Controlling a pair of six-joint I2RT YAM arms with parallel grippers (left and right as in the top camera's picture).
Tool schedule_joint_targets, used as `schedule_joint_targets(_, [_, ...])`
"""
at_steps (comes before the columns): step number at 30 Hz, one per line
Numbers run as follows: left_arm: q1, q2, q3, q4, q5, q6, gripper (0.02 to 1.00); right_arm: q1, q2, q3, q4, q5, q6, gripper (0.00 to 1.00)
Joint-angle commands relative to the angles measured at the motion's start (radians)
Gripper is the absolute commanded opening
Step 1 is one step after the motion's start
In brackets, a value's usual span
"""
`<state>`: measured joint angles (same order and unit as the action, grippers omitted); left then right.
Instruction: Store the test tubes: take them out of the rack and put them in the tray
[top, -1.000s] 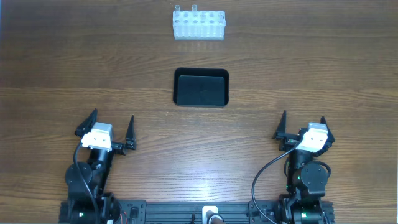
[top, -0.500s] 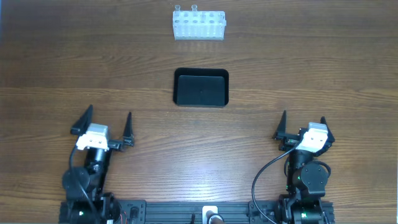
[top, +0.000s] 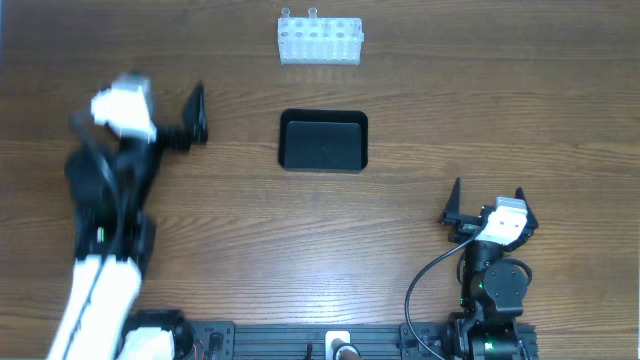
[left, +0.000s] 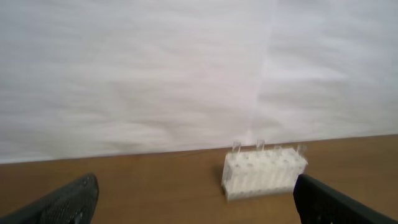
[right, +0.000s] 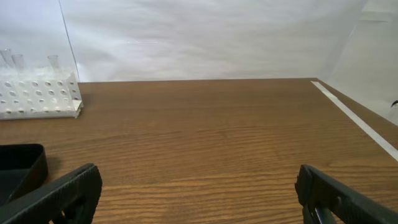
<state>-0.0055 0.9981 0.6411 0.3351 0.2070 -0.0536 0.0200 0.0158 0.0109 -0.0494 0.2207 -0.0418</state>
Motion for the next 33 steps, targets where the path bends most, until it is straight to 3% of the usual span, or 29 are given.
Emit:
schedule_joint_targets(1, [-0.063, 0.277, 0.203, -0.01, 0.005, -0.033, 1.0, -0.007, -0.01, -0.006, -0.001, 0.013, 0.0, 0.993])
schedule_joint_targets(12, [-0.189, 0.74, 0.587, -0.208, -0.145, -0.12, 0.998, -0.007, -0.01, -0.006, -0.001, 0.013, 0.0, 0.989])
schedule_joint_targets(21, [-0.255, 0.919, 0.839, -0.413, -0.236, -0.138, 0.998, -0.007, -0.01, -0.006, -0.001, 0.013, 0.0, 0.991])
schedule_joint_targets(33, [-0.294, 1.097, 1.023, -0.463, -0.326, -0.138, 0.998, -0.007, -0.01, -0.006, -0.001, 0.013, 0.0, 0.991])
